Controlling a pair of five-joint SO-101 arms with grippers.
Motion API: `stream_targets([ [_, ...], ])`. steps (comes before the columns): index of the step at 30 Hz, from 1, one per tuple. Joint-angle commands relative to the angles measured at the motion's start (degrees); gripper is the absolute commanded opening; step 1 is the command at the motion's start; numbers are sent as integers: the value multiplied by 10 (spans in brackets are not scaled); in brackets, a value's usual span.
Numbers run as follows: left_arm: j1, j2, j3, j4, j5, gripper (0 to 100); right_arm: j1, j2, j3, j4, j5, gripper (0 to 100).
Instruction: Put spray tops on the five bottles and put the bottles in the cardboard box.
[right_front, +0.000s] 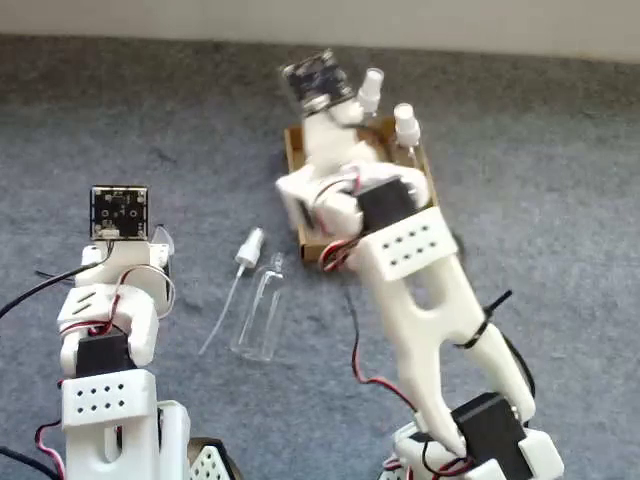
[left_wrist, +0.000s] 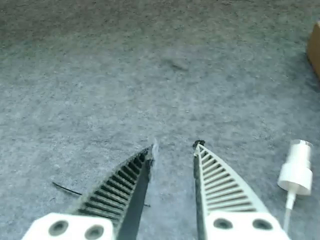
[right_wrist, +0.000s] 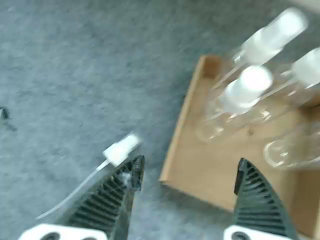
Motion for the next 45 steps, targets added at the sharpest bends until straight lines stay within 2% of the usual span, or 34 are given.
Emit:
stream_targets([
  [1,-63,-4,11,-69,4,130,-90,-16,-28,52,-131,238],
  [5,-168,-4,17,-105,4,130,-160,16,-12,87,-244,238],
  [8,-218,-5,34,-138,0,130,-181,52,28,64,-257,238],
  [11,-239,-7,52,-160,-44,130,-180,83,63,37,-257,238],
  [15,-242,-9,61,-161,-73,130,-181,89,79,34,-260,238],
  [33,-239,-10,60,-158,-73,130,-176,218,105,-26,-261,235],
  [35,-239,-10,60,-158,-73,130,-185,218,105,-25,-260,190],
  [38,-239,-10,60,-158,-73,130,-188,214,104,-25,-258,17],
  [41,-239,-10,60,-158,-73,130,-187,213,102,-3,-258,19],
  [45,-239,-10,60,-158,-73,130,-183,176,94,86,-255,3],
])
